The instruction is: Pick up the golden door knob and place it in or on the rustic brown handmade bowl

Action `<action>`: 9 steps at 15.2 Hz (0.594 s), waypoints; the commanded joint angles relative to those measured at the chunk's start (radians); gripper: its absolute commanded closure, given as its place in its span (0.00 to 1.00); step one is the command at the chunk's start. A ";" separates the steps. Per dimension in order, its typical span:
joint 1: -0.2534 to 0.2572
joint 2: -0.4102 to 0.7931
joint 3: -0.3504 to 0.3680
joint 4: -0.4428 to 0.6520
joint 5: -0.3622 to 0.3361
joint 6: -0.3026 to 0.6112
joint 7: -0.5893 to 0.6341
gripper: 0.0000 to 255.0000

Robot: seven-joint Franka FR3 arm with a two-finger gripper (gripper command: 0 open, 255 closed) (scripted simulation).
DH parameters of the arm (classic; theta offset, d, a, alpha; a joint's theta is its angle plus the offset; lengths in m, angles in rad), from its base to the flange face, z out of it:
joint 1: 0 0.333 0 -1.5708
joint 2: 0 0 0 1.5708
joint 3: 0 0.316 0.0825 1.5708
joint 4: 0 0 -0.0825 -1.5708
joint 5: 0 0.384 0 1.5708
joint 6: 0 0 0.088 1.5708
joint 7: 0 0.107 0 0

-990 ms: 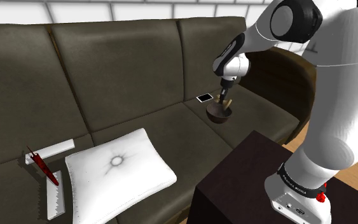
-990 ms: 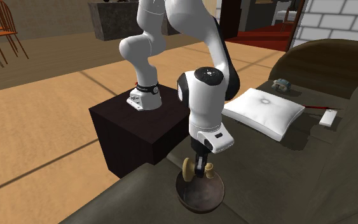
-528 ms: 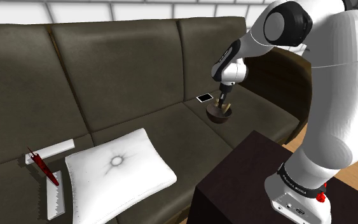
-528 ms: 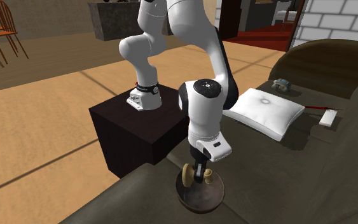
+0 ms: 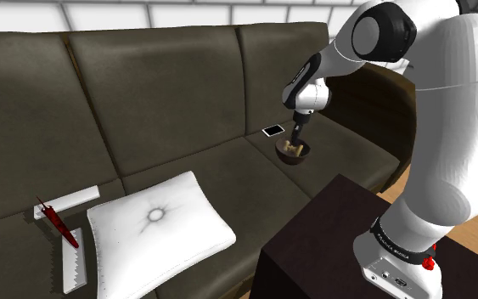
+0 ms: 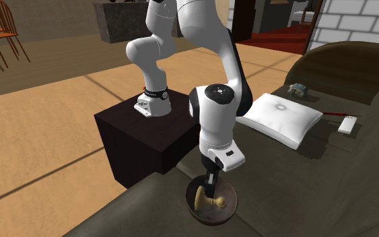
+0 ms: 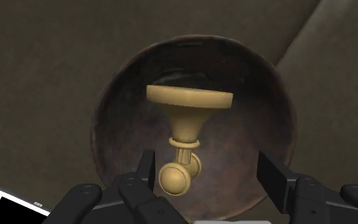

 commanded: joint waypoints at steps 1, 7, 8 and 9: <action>0.000 0.000 0.000 0.000 0.000 0.000 0.000 0.00; 0.027 -0.084 -0.039 -0.010 -0.048 -0.071 0.032 0.00; 0.034 -0.105 -0.048 -0.011 -0.061 -0.090 0.041 0.00; 0.034 -0.105 -0.047 -0.011 -0.061 -0.090 0.041 0.00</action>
